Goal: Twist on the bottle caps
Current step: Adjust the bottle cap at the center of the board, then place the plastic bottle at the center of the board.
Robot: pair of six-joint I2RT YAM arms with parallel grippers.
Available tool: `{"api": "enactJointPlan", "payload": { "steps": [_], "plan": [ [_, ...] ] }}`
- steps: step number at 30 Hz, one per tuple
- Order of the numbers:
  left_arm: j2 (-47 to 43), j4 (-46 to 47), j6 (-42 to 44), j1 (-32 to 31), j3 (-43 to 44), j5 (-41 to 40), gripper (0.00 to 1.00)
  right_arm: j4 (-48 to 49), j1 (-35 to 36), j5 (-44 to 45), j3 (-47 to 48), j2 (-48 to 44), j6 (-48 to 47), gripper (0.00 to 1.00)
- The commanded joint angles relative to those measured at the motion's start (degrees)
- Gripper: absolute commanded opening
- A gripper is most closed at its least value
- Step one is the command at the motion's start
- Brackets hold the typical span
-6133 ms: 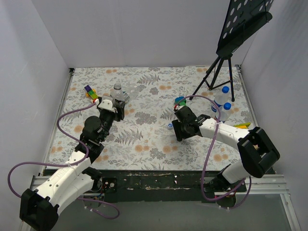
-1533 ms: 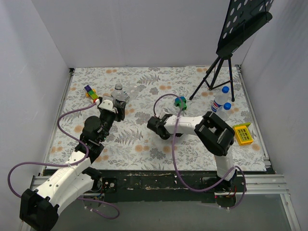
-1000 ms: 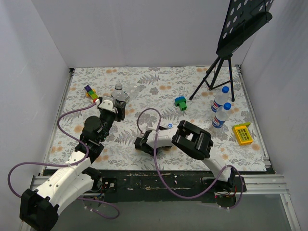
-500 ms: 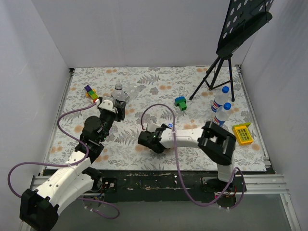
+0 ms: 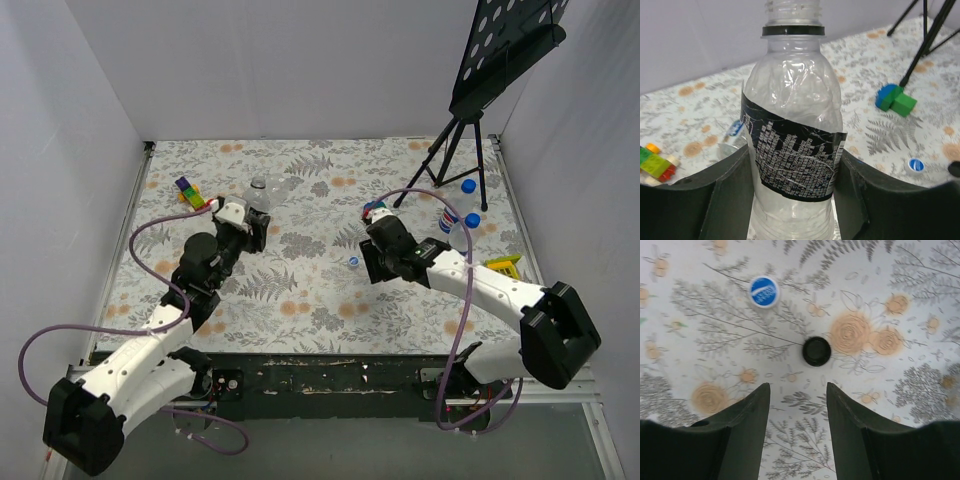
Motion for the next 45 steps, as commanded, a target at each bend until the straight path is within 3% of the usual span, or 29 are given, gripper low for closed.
{"api": "enactJointPlan", "payload": {
  "steps": [1,6,11,19,27,35,45],
  "plan": [
    [7.1,-7.1,-3.2,0.1,5.3,9.6,0.0,8.7,0.0,-12.2,-0.3,-5.3,0.3,0.57],
    [17.6,-14.2,-5.7,0.0,10.2,17.7,0.0,11.6,-0.1,-12.8,-2.6,-10.5,0.6,0.62],
    [27.4,-21.2,-7.3,-0.6,14.7,19.3,0.0,13.5,-0.4,-12.8,-5.7,-13.4,1.0,0.65],
    [38.9,-29.0,-7.2,-1.4,19.8,19.1,0.01,6.8,-2.9,-9.7,-4.6,-7.7,1.9,0.63],
    [45.1,-34.8,-6.1,-2.1,23.1,17.7,0.22,5.2,-8.2,-8.9,-4.2,-2.9,0.8,0.48],
    [46.7,-37.0,-6.3,-2.2,24.6,18.9,0.53,6.6,-10.7,-9.9,-2.1,2.9,-0.6,0.43],
    [43.5,-36.3,-7.2,-2.2,24.5,18.2,0.72,7.4,-11.4,-11.2,0.7,6.6,-0.8,0.36]
  ]
}}
